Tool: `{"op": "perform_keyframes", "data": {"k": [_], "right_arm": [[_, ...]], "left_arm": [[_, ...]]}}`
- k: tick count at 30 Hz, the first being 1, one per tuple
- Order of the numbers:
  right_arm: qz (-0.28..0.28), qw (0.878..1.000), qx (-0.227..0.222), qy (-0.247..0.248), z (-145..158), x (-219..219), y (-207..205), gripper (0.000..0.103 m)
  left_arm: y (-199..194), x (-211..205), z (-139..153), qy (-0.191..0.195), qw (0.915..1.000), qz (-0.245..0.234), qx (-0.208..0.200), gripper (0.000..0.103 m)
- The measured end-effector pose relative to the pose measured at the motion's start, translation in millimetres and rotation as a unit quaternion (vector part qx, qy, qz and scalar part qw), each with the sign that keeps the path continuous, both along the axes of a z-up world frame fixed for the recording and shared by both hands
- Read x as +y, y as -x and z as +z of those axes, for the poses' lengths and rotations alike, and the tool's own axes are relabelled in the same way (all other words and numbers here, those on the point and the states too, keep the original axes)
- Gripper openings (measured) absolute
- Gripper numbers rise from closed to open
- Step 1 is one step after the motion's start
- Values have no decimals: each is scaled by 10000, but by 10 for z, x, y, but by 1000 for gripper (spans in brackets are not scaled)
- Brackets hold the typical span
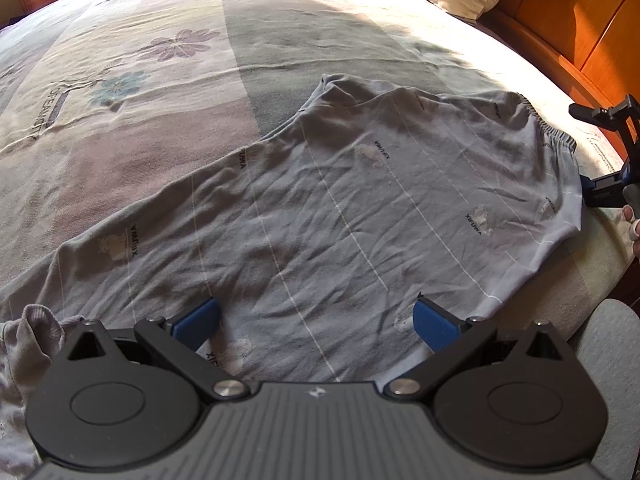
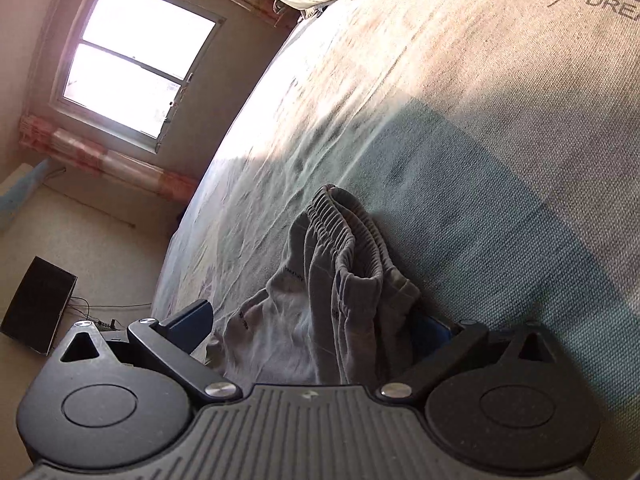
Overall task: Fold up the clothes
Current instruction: 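Close the right gripper on the elastic waistband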
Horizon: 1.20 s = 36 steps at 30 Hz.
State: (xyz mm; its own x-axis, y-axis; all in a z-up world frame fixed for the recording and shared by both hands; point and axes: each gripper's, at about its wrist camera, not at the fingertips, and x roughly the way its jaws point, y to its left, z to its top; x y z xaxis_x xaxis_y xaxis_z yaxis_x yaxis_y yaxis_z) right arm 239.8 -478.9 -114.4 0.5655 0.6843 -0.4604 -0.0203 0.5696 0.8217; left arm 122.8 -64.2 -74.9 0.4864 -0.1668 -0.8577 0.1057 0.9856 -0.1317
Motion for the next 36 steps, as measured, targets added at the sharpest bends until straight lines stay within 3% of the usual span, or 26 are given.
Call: {"op": "perform_keyframes", "data": {"k": [15, 19, 22, 29, 34, 36], "right_arm": [[48, 9993, -362, 61, -42, 136, -115, 103], [343, 9991, -232, -124, -56, 134, -7, 103], [478, 9981, -371, -96, -74, 144, -24, 103], [200, 9974, -434, -547, -126, 70, -124, 103], [448, 9919, -291, -1150, -203, -73, -121, 103], [284, 9890, -84, -1451, -240, -127, -215, 103]], "left_arm": [[-5, 19, 7, 52, 10000, 58, -16, 102], [-2, 10, 0, 27, 10000, 37, -27, 102], [-13, 4, 0, 18, 10000, 55, -23, 102], [-2, 30, 8, 99, 9999, 86, -34, 102], [-21, 35, 7, 120, 9999, 112, -18, 102], [-28, 18, 8, 80, 9999, 123, -6, 102]]}}
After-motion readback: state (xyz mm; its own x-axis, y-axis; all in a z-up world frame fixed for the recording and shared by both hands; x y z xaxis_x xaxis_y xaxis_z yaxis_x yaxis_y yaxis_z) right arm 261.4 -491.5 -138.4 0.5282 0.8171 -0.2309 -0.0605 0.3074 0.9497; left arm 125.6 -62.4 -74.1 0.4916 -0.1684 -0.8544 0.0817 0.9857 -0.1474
